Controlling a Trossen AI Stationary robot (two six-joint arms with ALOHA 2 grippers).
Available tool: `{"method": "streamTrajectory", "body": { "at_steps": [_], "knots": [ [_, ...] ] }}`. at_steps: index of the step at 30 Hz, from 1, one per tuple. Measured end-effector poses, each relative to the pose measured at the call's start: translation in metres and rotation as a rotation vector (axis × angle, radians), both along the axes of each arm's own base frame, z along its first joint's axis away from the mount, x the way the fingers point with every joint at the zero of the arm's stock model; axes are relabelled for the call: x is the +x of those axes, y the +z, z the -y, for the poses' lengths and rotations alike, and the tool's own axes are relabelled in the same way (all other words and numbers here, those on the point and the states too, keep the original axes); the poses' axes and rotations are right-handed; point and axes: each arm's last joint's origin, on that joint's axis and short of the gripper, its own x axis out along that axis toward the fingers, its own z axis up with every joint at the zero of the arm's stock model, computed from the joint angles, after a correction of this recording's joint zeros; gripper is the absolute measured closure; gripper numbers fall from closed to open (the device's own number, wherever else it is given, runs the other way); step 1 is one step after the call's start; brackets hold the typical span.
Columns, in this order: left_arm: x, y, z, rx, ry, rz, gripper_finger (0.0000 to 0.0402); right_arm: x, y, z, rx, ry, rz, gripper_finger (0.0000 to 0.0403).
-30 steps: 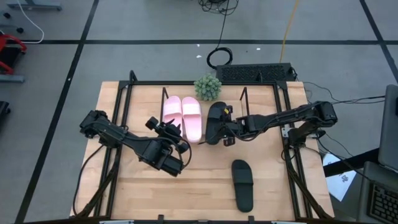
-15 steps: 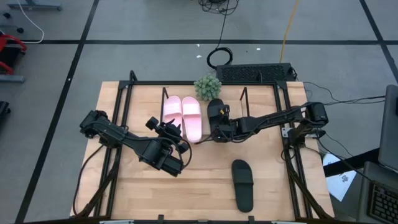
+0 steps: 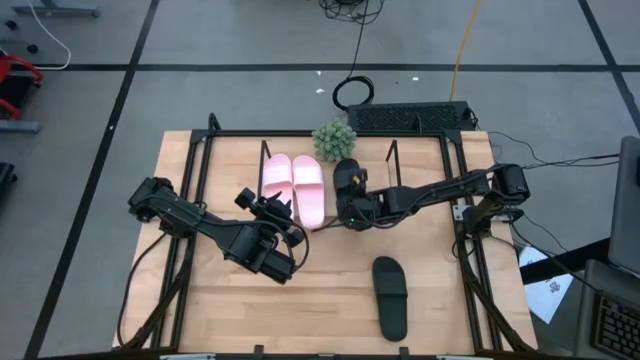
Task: Pick and place slides into the shelf
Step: Put the left black slipper on the shelf
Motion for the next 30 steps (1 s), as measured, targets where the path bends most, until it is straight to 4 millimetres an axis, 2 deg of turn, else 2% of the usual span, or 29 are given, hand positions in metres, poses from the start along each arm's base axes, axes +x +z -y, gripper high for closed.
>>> {"method": "streamTrajectory", "body": {
  "at_steps": [6,22,30],
  "knots": [
    [0.0,0.0,0.0,0.0,0.0,0.0,0.0256,0.002,0.001,0.002,-0.009,0.009,0.016,0.025],
    [0.0,0.0,0.0,-0.002,0.0,0.003,0.0256,0.002,0.001,0.023,-0.003,-0.059,0.029,0.025],
    [0.0,0.0,0.0,-0.002,0.0,0.003,0.0256,0.0,-0.008,0.024,-0.005,-0.06,0.036,0.025]
  ]
}}
